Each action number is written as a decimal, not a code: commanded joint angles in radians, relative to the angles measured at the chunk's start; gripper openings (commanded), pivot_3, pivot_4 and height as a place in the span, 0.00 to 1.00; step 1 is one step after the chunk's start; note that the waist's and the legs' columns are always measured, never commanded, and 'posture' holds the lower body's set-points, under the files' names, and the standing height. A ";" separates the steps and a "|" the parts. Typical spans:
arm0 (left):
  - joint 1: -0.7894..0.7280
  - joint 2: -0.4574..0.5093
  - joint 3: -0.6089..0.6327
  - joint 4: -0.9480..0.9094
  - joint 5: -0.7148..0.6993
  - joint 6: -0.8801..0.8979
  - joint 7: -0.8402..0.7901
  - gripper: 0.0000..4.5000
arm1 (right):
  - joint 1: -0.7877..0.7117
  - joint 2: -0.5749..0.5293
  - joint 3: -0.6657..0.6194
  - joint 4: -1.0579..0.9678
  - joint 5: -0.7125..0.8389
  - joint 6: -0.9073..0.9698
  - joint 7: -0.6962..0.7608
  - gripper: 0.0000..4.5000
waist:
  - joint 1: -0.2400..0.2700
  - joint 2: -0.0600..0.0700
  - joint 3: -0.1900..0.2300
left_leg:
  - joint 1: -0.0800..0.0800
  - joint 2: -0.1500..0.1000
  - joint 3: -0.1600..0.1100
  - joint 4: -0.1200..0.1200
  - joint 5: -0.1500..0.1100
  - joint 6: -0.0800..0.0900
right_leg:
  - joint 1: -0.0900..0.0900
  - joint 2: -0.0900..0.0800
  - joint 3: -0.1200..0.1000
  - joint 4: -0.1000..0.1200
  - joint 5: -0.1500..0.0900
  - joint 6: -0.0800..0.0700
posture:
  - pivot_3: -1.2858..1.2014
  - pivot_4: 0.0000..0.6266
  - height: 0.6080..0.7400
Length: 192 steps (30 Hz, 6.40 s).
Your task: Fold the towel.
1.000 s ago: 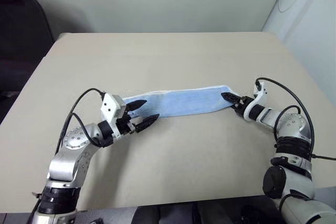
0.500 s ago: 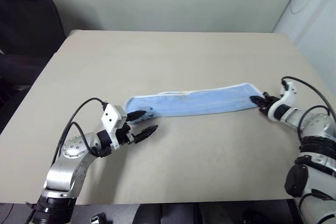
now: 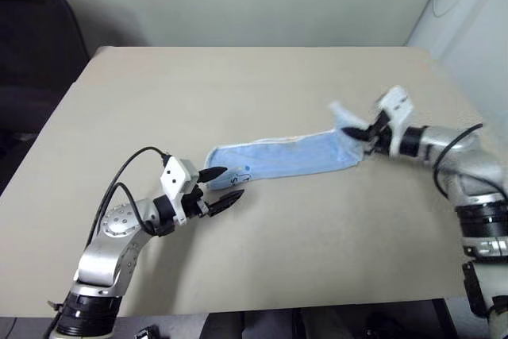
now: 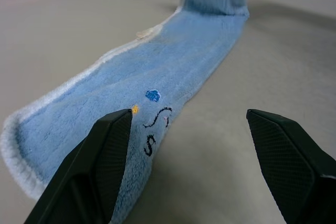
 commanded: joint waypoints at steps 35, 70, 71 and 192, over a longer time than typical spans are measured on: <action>0.065 -0.155 0.208 -0.133 -0.392 0.292 0.276 0.84 | -0.057 0.199 -0.195 0.130 0.089 0.098 -0.060 0.38 | 0.002 -0.001 -0.001 | 0.001 0.000 0.001 0.002 0.003 -0.008 | 0.002 0.000 0.000 0.001 0.000 0.000 | 0.52 0.24 1.00; -0.226 -0.507 0.291 0.256 -0.969 0.446 1.285 0.99 | -0.133 0.298 -0.244 0.295 0.033 -0.149 -0.118 0.00 | 0.023 0.002 0.000 | 0.012 -0.004 0.002 0.003 0.004 -0.005 | 0.014 0.000 0.000 0.001 0.000 0.000 | 0.52 0.24 1.00; -0.234 -0.505 0.290 0.262 -0.969 0.450 1.289 0.99 | -0.133 0.298 -0.244 0.296 0.032 -0.150 -0.121 0.00 | 0.023 0.002 0.000 | 0.013 -0.004 0.001 0.003 0.003 -0.003 | 0.015 0.000 0.000 0.001 0.000 0.000 | 0.52 0.24 1.00; -0.735 -0.437 -0.075 0.453 0.001 0.414 0.272 0.55 | -0.042 0.247 -0.337 0.228 0.081 -0.157 -0.266 0.00 | 0.020 0.005 0.006 | -0.006 0.011 0.005 0.013 -0.001 -0.012 | -0.005 0.012 0.007 0.001 0.002 -0.001 | 0.52 0.24 1.00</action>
